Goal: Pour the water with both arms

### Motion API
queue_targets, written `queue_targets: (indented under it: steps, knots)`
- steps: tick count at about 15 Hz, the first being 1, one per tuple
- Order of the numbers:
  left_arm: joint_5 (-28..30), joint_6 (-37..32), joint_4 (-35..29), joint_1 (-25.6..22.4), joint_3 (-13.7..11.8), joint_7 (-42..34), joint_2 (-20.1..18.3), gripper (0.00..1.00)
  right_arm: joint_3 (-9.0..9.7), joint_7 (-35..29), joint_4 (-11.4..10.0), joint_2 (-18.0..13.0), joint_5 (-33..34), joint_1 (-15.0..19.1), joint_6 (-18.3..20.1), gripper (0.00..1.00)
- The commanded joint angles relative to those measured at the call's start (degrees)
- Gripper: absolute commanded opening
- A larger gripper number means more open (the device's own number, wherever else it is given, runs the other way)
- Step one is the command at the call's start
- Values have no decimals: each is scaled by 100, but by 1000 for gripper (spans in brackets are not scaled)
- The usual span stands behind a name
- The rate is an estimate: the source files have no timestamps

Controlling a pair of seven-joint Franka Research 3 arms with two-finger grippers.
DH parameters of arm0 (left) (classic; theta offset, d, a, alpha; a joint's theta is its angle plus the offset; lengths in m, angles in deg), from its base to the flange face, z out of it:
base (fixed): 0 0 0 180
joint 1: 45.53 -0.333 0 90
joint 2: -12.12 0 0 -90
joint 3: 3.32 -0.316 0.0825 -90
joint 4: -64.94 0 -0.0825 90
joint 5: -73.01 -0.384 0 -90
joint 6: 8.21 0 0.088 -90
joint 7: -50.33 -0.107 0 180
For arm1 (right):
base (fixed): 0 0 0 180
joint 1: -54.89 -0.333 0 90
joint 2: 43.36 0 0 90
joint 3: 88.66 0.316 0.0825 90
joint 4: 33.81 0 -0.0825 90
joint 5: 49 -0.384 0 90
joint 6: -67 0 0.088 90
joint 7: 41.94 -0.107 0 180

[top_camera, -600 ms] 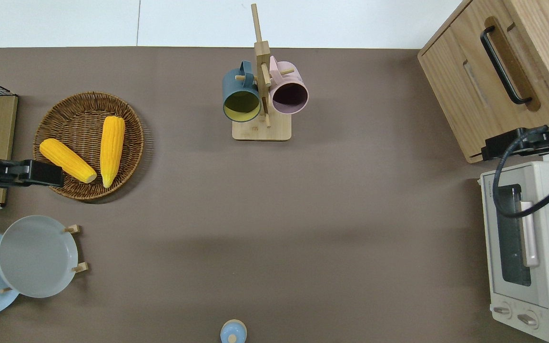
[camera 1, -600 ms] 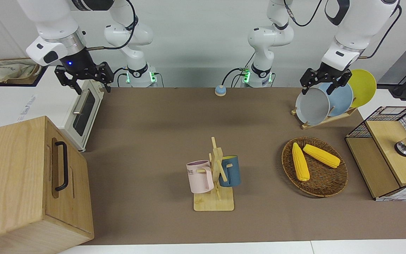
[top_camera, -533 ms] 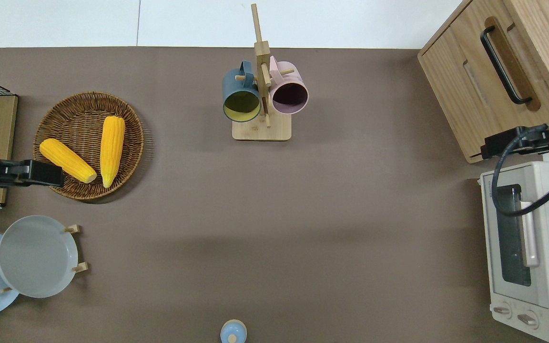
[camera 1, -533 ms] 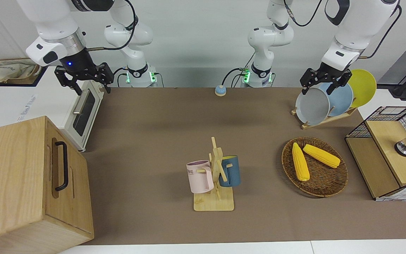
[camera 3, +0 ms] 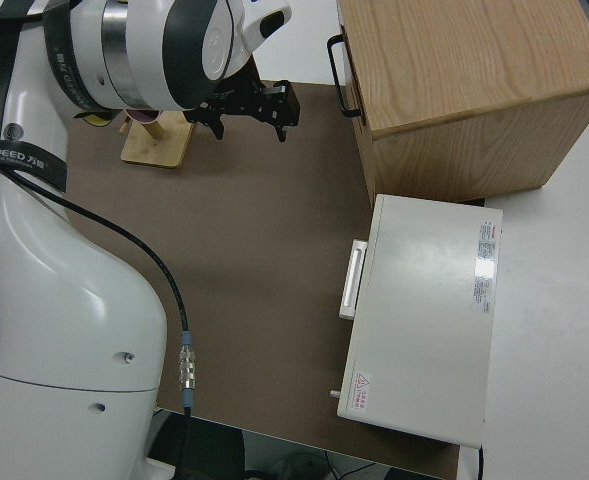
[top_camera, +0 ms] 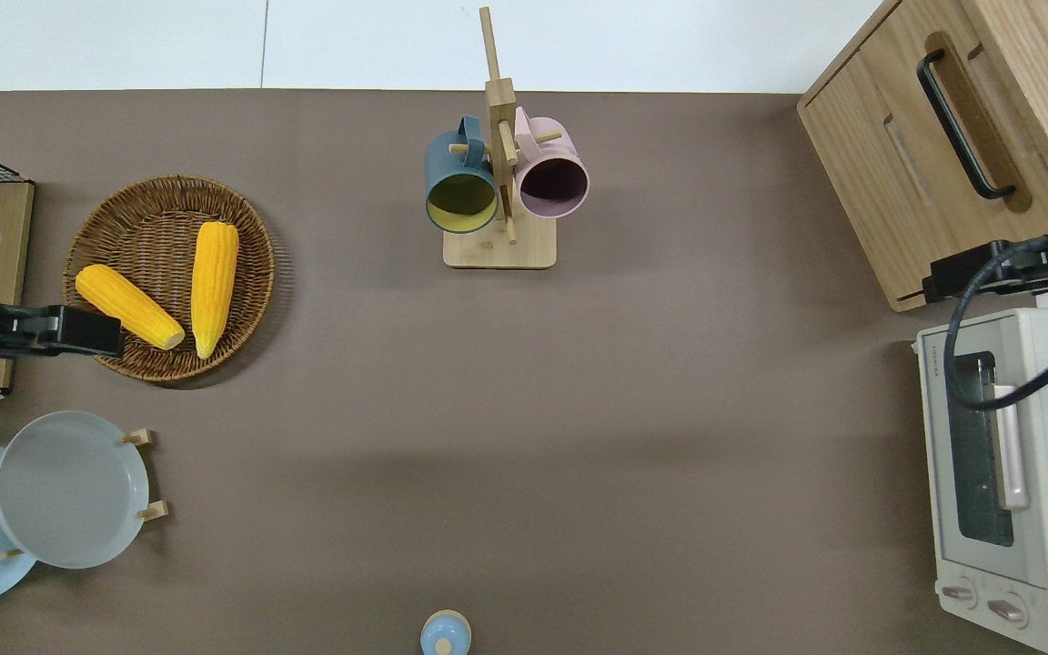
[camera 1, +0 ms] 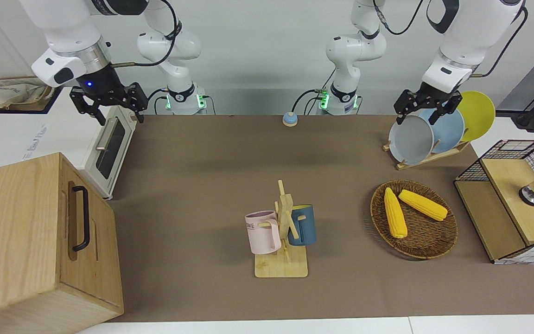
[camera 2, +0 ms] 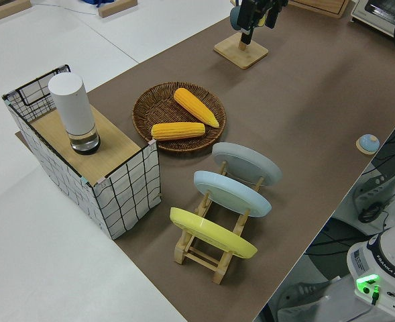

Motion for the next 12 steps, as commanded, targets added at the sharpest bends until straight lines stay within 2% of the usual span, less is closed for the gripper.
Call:
queue_targets:
  steps: [1,3,4,5,6,7,10,12]
  knots:
    - [-63,-100,97,-18,-17,-51,25,993,79,-19,-101,-72,-21,25,-99,983]
    - [-80,-91,97,-18,-17,-60,25,991,97,-45,-92,-80,-109,16,-99,983]
    - [-80,-83,97,-27,-17,-69,25,991,114,-72,-162,-115,-135,24,-143,983]
    - [-89,-74,97,-27,-17,-69,25,991,106,-81,-171,-133,-118,-45,-161,983]
    - [-98,-65,97,-44,-26,-77,25,991,53,-37,-189,-151,-101,-263,-170,983]
    - [-98,-56,97,-70,-52,-77,34,991,35,-37,-267,-212,-127,-309,-222,983]
    - [-107,-30,97,-80,-122,-156,51,989,44,-28,-618,-282,-249,-362,-853,983]
    - [-98,-12,97,-80,-332,-375,60,989,44,-37,-786,-274,-355,-554,-1275,983]
